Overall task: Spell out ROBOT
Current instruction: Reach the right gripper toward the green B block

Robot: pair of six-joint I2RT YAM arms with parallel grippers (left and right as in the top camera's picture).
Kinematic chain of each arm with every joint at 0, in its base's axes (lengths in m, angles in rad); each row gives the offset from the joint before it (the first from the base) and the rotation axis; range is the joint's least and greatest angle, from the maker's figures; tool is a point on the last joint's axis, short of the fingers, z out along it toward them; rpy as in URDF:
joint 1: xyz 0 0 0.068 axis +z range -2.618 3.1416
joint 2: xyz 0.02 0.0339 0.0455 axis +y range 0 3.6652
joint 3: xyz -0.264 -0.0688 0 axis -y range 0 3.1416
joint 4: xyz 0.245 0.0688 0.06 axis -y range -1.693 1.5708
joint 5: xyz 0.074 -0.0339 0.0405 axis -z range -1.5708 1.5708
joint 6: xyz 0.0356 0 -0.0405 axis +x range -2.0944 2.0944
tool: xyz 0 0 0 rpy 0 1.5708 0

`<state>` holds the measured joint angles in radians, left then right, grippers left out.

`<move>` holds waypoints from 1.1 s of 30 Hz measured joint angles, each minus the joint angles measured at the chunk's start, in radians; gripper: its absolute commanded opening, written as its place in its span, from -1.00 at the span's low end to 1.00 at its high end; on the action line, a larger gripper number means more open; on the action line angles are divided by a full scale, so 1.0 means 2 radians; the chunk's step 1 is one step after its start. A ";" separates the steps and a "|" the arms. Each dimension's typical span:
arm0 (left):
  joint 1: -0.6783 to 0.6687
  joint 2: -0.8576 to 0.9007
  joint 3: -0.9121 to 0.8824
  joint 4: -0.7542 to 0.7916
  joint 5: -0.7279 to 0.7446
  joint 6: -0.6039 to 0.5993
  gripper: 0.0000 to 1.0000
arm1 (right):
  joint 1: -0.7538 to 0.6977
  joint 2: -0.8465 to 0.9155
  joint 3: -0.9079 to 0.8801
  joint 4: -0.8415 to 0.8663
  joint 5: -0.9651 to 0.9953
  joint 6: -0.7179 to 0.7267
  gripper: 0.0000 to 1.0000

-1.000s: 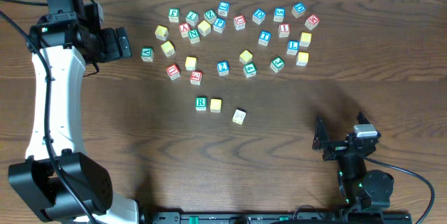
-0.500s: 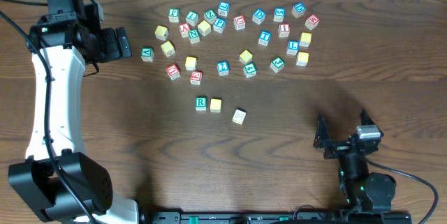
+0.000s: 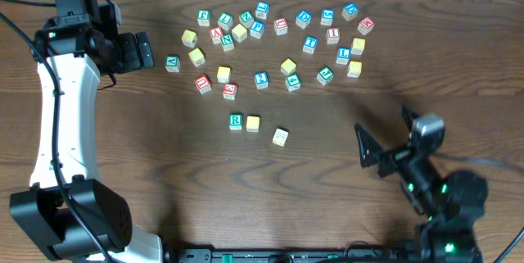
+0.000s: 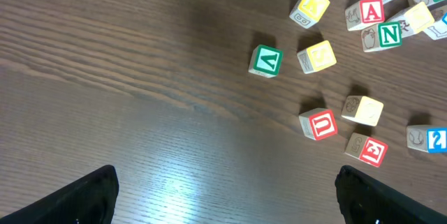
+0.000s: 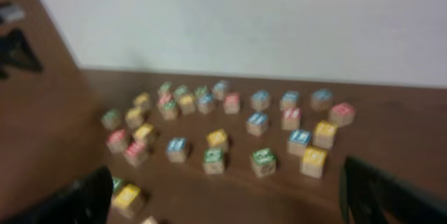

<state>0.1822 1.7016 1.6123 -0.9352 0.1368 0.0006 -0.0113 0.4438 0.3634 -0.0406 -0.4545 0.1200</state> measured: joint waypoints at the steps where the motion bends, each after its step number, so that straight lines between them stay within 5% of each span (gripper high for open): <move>1: 0.000 0.000 0.000 0.000 0.000 0.000 0.96 | 0.000 0.028 0.027 -0.008 -0.011 0.001 0.99; 10: 0.000 -0.001 0.000 0.000 0.000 0.000 0.96 | 0.014 0.269 0.262 -0.206 -0.077 0.002 0.98; 20: 0.000 -0.001 0.000 0.000 0.000 0.000 0.96 | 0.140 0.442 0.424 -0.338 -0.038 -0.009 0.98; 28: 0.000 -0.001 0.000 0.000 0.000 0.000 0.96 | 0.189 0.519 0.438 -0.313 -0.012 -0.022 0.98; 33: 0.000 -0.001 0.000 0.000 0.000 0.000 0.96 | 0.197 0.555 0.441 -0.265 0.001 -0.002 0.53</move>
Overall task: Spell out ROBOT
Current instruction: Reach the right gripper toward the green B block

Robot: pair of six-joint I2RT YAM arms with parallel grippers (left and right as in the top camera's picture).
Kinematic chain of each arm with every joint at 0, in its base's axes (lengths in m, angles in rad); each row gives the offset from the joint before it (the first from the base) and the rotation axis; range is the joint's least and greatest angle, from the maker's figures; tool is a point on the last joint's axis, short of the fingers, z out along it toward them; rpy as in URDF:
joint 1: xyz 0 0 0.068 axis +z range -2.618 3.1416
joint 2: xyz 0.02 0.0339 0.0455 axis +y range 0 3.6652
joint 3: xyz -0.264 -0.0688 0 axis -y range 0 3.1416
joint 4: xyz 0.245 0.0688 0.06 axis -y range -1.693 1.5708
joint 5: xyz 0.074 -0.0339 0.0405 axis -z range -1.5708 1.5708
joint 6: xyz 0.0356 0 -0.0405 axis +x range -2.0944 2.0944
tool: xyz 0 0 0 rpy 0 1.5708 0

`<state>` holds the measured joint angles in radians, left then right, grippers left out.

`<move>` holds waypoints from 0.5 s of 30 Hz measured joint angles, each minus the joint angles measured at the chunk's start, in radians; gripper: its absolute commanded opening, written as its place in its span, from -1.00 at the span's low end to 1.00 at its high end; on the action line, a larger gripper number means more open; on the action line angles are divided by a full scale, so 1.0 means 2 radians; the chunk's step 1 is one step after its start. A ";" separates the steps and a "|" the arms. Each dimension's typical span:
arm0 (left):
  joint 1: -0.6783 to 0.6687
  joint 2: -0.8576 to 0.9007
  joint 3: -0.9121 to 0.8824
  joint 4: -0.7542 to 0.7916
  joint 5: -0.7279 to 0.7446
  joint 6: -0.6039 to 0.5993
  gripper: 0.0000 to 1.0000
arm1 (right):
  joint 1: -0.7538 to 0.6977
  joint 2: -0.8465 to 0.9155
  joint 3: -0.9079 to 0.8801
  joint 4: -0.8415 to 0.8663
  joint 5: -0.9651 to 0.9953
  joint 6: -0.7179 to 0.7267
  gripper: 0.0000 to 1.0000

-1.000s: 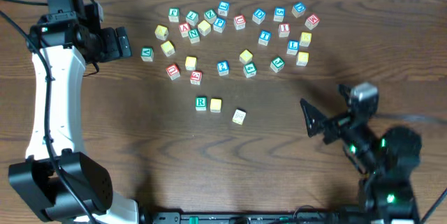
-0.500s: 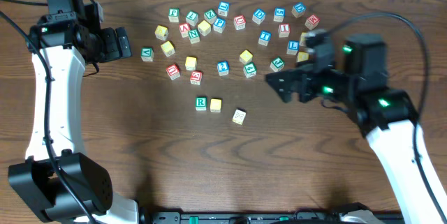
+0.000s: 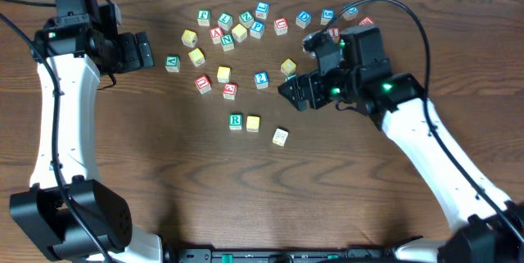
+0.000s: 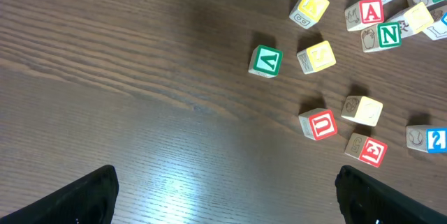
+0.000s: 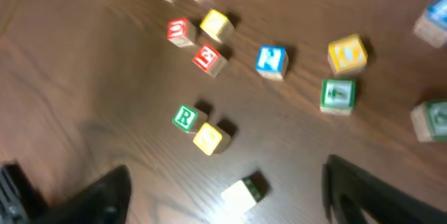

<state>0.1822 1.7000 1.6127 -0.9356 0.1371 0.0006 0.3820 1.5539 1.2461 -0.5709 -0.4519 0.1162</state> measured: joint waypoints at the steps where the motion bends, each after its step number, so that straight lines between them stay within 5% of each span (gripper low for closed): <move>1: 0.000 0.000 0.000 0.000 0.000 0.000 0.96 | 0.004 0.007 0.000 -0.002 0.007 0.015 0.51; 15: 0.000 0.000 0.000 0.000 0.000 0.000 0.96 | 0.106 0.107 0.001 -0.070 0.139 0.279 0.33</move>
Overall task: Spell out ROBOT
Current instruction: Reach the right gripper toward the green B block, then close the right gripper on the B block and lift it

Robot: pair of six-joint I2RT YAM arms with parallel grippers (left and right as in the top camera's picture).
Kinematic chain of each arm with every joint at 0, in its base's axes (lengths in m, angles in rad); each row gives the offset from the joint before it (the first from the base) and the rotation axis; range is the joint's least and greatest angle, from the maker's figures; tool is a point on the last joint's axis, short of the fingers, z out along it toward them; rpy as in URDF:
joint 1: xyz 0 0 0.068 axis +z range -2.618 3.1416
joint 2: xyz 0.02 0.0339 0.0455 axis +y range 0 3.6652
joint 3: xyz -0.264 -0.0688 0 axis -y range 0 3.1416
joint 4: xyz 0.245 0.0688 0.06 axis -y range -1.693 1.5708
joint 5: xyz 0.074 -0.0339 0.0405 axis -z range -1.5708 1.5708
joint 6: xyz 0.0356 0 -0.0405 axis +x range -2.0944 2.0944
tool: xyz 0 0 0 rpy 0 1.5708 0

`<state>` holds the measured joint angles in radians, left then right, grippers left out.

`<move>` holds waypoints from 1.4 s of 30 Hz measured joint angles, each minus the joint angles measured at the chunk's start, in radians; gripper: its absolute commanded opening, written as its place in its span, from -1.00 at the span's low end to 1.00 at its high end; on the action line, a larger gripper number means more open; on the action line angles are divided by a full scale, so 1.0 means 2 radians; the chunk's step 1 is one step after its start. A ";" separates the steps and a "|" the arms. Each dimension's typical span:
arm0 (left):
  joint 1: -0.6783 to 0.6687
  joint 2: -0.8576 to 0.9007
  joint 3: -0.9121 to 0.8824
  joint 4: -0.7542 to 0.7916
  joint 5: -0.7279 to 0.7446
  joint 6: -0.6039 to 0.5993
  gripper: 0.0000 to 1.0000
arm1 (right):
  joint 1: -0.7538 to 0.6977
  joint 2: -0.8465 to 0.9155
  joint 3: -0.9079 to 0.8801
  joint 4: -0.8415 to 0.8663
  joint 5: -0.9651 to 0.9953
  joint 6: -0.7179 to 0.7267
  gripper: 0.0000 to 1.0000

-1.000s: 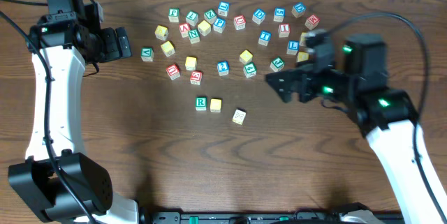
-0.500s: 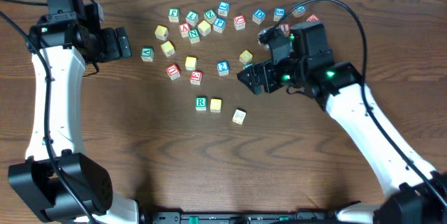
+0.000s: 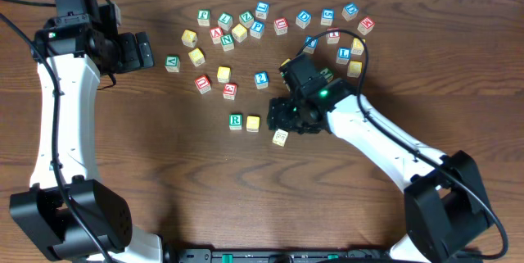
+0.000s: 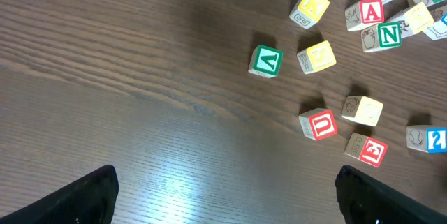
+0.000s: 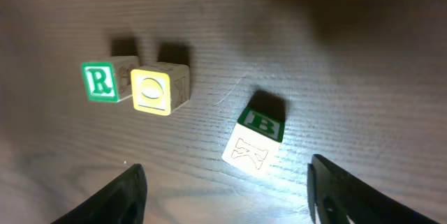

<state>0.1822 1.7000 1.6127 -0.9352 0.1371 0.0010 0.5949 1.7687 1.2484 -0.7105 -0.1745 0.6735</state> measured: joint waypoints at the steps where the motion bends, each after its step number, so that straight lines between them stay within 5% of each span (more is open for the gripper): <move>1: 0.000 0.000 0.000 0.000 0.000 0.000 0.96 | 0.002 0.003 0.000 0.000 0.004 0.008 0.33; 13: 0.000 0.000 0.000 0.000 0.000 0.000 0.96 | 0.004 0.056 0.000 0.006 0.017 0.035 0.21; 19: 0.000 0.000 0.000 0.000 0.000 0.000 0.96 | 0.012 0.065 0.000 0.010 0.017 0.028 -0.14; 35: 0.000 0.000 0.000 0.000 0.000 0.000 0.96 | 0.015 0.083 0.000 0.014 0.017 0.027 -0.37; 42: 0.000 0.000 0.000 0.000 0.000 0.000 0.96 | 0.015 0.084 0.003 0.016 0.017 0.025 -0.67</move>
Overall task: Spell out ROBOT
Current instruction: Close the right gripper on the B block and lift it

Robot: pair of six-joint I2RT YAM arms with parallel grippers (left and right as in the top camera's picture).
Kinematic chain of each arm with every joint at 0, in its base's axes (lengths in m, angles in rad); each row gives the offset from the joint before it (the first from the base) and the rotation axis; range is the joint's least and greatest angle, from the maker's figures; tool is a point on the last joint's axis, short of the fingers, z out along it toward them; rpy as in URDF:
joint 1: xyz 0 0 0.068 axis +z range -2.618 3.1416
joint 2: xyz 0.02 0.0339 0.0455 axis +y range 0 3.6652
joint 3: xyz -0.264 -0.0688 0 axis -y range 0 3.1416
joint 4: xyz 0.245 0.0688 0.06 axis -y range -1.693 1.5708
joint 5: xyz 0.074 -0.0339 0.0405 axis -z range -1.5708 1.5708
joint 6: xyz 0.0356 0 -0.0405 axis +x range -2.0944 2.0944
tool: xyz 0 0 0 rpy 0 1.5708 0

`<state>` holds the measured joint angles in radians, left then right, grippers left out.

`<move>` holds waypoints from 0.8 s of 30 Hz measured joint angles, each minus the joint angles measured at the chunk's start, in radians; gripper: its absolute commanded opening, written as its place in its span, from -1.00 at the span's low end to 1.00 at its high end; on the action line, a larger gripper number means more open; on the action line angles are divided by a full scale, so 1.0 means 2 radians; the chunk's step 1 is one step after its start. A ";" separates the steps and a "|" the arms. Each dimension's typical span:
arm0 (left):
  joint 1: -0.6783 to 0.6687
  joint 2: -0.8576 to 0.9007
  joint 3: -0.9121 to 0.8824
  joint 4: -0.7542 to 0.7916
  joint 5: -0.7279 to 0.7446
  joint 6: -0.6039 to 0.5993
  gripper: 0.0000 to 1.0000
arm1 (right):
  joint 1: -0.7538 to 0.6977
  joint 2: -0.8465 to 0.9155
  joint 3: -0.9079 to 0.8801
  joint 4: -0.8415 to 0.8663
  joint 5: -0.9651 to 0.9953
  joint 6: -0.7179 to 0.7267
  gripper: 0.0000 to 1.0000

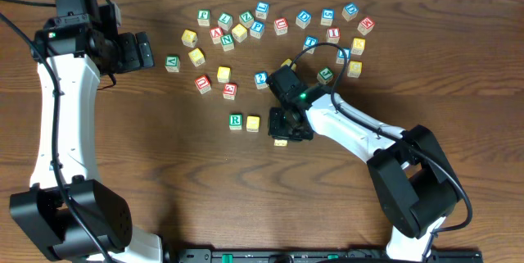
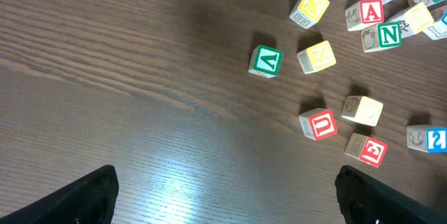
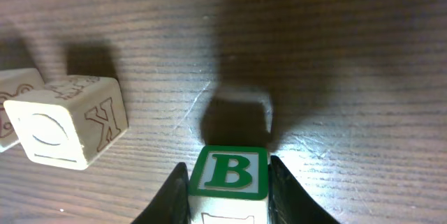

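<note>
A green R block (image 1: 236,121) and a yellow O block (image 1: 253,123) sit side by side in mid table. Just right of them my right gripper (image 1: 288,128) is shut on the green B block (image 3: 229,172), one finger (image 3: 179,190) pressed on each side. The O block (image 3: 68,130) lies to its left in the right wrist view. My left gripper (image 1: 143,50) hangs open at the far left, nothing between its fingers (image 2: 89,195).
Several loose letter blocks (image 1: 270,25) are scattered across the back of the table. A green block (image 2: 265,61), a red U block (image 2: 320,124) and other blocks lie ahead of the left gripper. The right arm (image 1: 360,136) stretches across the table's right half.
My right gripper was open above the R, O and B blocks; now it is down at the table and shut on the B block. The left arm has not moved.
My right arm was folded at the front right, its gripper open. Then it was stretched over the scattered blocks, then open above the B block beside R and O. Now it grips the B block. The left gripper stayed open at the far left throughout.
</note>
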<state>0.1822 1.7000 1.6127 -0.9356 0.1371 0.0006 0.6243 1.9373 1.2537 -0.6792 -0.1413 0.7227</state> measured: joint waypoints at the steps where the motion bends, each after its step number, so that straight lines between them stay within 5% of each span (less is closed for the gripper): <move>1: 0.000 0.000 0.000 0.000 0.000 0.000 0.96 | 0.000 0.000 0.002 0.000 0.000 -0.001 -0.72; 24: 0.000 0.000 0.000 0.000 0.000 0.000 0.95 | -0.022 0.001 0.040 0.028 0.200 -0.008 -0.81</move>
<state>0.1822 1.7000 1.6127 -0.9352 0.1371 0.0006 0.5800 1.9385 1.3334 -0.6228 0.2577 0.7063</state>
